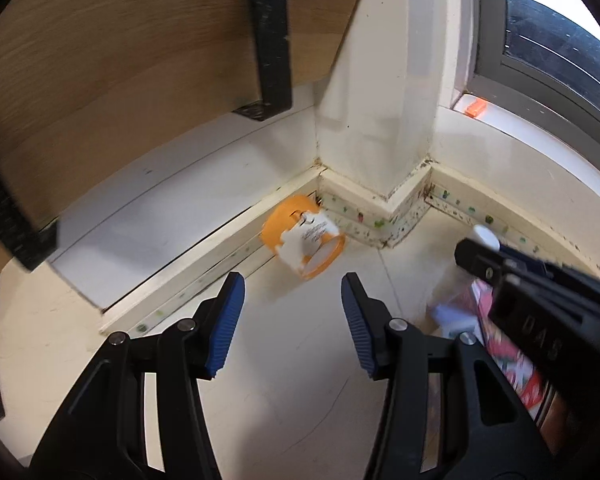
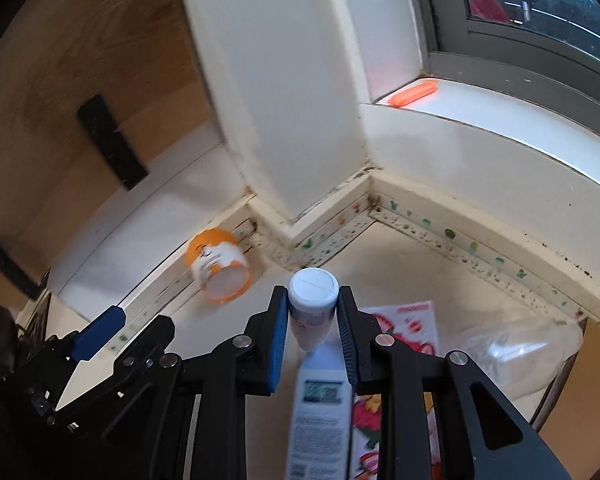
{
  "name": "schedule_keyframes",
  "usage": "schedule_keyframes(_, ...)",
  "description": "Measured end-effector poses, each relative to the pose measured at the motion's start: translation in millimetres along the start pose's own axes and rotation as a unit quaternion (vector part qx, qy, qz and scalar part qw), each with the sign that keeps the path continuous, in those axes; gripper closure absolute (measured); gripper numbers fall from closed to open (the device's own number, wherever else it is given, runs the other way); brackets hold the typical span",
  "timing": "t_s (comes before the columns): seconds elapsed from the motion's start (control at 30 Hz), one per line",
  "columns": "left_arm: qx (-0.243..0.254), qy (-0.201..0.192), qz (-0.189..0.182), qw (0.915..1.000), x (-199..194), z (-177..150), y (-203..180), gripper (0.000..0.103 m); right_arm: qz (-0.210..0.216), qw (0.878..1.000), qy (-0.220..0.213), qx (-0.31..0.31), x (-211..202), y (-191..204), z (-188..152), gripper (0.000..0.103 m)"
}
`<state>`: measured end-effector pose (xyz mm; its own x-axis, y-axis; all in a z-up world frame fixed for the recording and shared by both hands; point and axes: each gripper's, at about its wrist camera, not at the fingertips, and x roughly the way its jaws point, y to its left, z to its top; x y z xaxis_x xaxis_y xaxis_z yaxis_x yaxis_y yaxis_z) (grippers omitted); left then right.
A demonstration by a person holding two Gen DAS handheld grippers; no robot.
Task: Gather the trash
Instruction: 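Grasp the orange paper cup with the left tool while the right tool grasps the small white bottle, then carry the paper cup with the left tool while the right tool carries the bottle to the bin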
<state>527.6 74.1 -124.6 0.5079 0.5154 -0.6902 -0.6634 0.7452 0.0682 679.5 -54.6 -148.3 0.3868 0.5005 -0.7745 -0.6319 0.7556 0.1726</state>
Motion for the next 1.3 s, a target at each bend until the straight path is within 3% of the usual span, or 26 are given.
schedule_keyframes(0.47, -0.06, 0.024, 0.042, 0.997, 65, 30, -10, 0.055, 0.003, 1.0, 0.005, 0.013, 19, -14, 19, 0.079)
schedule_keyframes(0.6, -0.062, 0.016, 0.051, 0.9966, 75, 32, -11, 0.045, 0.007, 1.0, 0.013, 0.011, 24, -15, 20, 0.079)
schedule_keyframes(1.0, -0.072, 0.031, 0.076, 0.994, 108, 26, -11, 0.045, 0.028, 0.999, 0.026, 0.025, 32, -26, 20, 0.079)
schedule_keyframes(1.3, -0.106, 0.056, 0.072, 0.9902, 133, 24, -3, 0.047, 0.038, 0.999, 0.03, 0.015, 36, -23, 19, 0.079)
